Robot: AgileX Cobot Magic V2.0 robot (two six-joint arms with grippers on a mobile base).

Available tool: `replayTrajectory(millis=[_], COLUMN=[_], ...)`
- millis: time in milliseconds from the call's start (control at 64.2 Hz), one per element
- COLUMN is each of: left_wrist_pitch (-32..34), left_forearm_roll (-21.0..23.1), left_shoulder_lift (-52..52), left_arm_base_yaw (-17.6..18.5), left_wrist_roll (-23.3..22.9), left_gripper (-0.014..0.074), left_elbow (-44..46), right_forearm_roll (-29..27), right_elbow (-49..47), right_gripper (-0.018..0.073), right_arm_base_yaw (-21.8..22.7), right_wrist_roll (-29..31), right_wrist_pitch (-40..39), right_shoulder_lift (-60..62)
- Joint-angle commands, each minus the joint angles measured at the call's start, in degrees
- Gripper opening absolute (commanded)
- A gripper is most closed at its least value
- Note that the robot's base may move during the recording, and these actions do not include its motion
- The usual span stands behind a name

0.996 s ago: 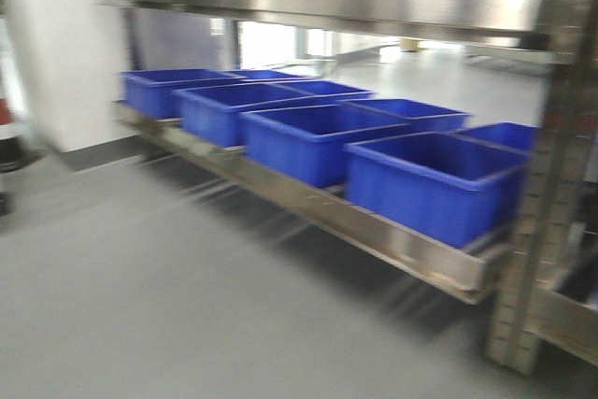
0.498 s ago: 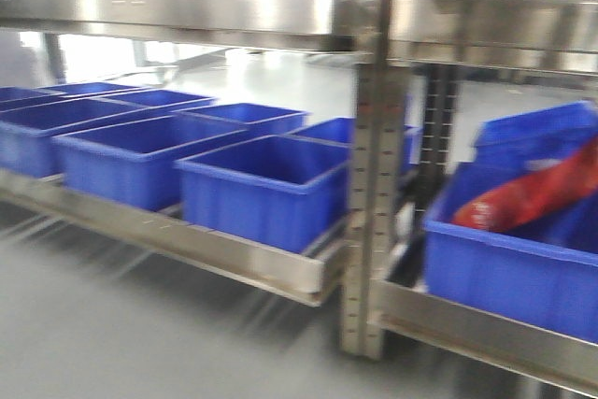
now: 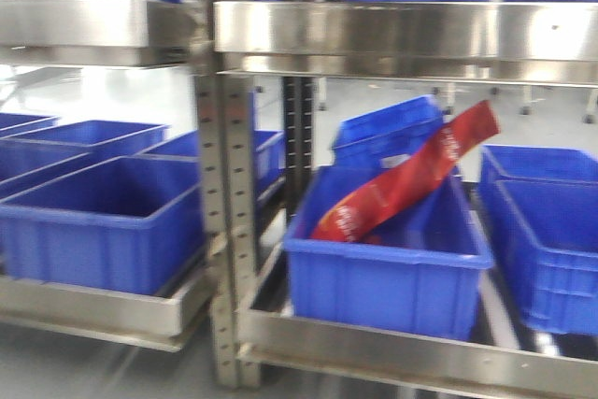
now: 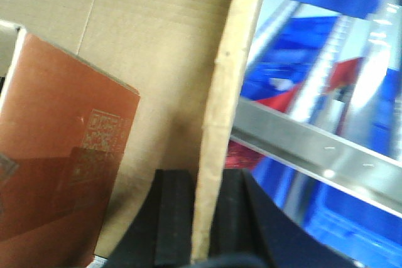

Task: Stack two boxes on right shelf middle
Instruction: 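Turn and approach the middle level of the steel shelf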

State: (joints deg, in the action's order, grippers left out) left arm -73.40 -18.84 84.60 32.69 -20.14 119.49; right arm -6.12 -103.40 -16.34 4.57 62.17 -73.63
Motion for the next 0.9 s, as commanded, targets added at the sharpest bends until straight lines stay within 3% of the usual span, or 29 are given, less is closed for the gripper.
replayTrajectory(millis=[0,887], left_wrist_pitch=[3.83,3.83], left_forearm_roll=[-1.07,-1.07], left_shoulder_lift=[-0.66,-0.66], left_arm_base_yaw=[0.31,0.31], left_wrist_roll=[0.08,0.08], left_gripper=[-0.0111,-0.0111], left_elbow=[0.74,0.74], right_forearm_roll=[-0.59,-0.59], right_elbow=[-0.56,-0.56], right_gripper=[-0.0151,-0.0151], right_arm_base_yaw=[0.09,0.09], right_wrist_roll=[0.83,0.83], right_wrist_pitch=[-2.67,-2.67], right_shoulder_lift=[0.61,0.61])
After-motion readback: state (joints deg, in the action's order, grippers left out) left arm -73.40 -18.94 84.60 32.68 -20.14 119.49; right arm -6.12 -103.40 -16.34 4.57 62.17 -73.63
